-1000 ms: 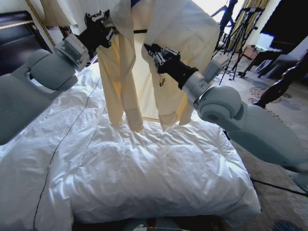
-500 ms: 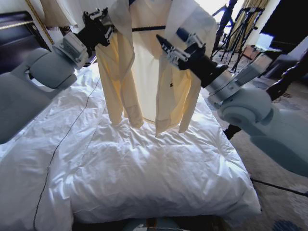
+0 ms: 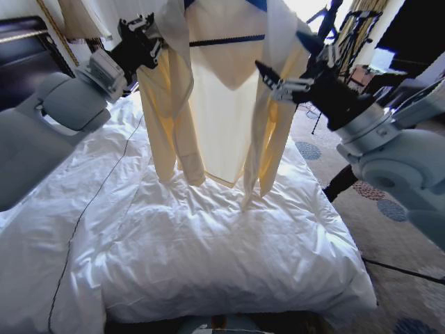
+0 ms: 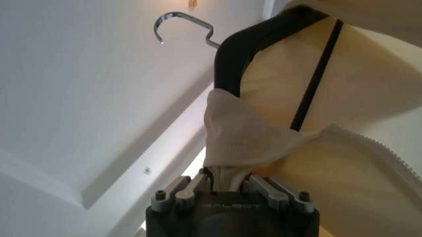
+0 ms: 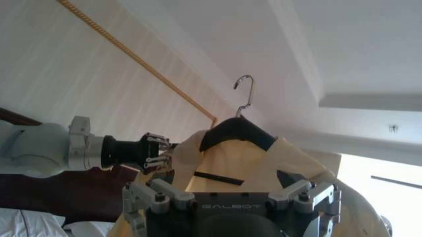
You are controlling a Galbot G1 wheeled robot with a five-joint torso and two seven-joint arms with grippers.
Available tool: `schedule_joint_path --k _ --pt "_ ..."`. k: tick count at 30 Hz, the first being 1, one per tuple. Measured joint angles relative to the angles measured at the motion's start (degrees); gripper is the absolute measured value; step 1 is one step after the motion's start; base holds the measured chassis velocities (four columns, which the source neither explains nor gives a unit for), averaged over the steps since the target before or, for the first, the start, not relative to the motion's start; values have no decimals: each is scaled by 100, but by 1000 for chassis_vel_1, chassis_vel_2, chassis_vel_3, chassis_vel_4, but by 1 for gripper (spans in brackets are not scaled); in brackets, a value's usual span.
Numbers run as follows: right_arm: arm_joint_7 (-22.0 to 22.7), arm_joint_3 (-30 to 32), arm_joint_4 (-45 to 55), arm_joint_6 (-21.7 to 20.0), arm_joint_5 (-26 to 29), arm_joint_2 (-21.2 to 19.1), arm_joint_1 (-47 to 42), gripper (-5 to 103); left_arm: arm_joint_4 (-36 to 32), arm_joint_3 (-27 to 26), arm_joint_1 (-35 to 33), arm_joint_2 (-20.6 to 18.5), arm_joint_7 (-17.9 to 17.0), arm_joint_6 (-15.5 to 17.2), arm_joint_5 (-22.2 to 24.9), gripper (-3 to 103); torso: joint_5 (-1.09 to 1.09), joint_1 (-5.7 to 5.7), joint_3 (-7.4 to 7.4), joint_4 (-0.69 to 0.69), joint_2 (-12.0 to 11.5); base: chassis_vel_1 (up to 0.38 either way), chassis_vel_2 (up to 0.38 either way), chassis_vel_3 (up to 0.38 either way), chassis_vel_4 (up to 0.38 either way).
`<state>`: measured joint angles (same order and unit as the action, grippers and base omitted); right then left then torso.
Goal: Pick up the clothes from the bed and hang them on the clothes hanger.
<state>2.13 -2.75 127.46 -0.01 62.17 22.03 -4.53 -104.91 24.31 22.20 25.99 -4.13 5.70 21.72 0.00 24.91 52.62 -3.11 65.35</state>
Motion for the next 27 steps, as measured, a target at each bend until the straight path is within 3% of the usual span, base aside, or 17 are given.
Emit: schedule_joint_path --k 5,12,15,20,27 --pt "9 414 -130 78 16 -288 -13 100 -9 30 53 4 -2 6 11 19 -1 0 0 1 0 0 0 0 0" --pt "370 817 -189 -111 -427 -767 -53 100 48 76 77 186 -2 -20 -5 19 -3 0 0 0 0 0 0 0 0" --pt "772 993 -196 -541 -1029 -1091 -65 100 128 158 144 410 -2 -81 -24 19 -2 0 0 -3 0 0 0 0 0" --pt "752 1058 -194 -910 -1286 -1317 -95 100 129 163 154 372 -1 -111 -41 19 -2 0 1 -1 0 0 0 0 0" --pt "705 924 -449 -1112 -1961 -1130 -89 100 84 167 155 399 40 -181 -201 19 0 1 1 0 0 0 0 0 0"
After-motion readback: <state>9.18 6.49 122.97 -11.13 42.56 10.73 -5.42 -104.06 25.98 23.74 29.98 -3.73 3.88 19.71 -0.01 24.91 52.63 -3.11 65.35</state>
